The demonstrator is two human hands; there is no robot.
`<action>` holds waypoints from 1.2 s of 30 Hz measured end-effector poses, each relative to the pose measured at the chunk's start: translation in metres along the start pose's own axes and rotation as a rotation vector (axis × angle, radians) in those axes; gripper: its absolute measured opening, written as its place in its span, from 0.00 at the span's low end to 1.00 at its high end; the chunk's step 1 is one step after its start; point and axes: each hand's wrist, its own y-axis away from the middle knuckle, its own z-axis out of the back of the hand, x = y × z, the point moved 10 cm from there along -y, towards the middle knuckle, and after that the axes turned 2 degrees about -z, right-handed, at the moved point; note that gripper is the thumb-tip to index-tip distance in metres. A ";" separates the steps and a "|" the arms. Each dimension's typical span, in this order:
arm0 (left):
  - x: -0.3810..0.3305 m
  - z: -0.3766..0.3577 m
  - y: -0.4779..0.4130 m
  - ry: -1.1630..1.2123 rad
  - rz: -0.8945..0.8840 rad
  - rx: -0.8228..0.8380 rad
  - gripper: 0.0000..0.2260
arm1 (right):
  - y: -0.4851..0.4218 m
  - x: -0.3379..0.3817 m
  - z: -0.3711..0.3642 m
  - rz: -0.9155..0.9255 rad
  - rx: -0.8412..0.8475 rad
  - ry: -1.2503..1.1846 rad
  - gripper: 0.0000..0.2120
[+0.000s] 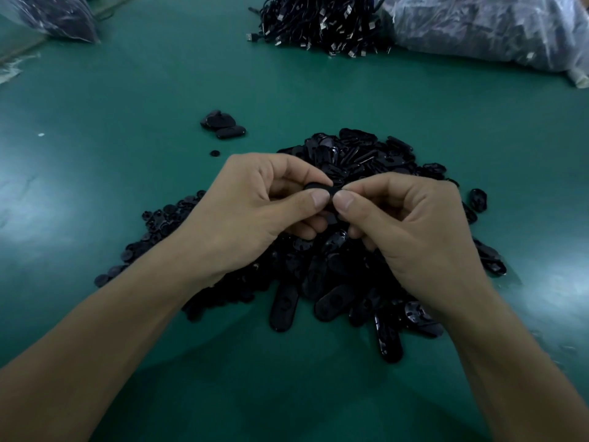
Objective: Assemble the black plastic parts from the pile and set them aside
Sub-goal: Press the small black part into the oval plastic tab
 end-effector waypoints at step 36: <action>-0.006 -0.003 0.003 -0.122 -0.038 -0.023 0.06 | -0.001 -0.003 0.001 -0.088 0.022 -0.047 0.04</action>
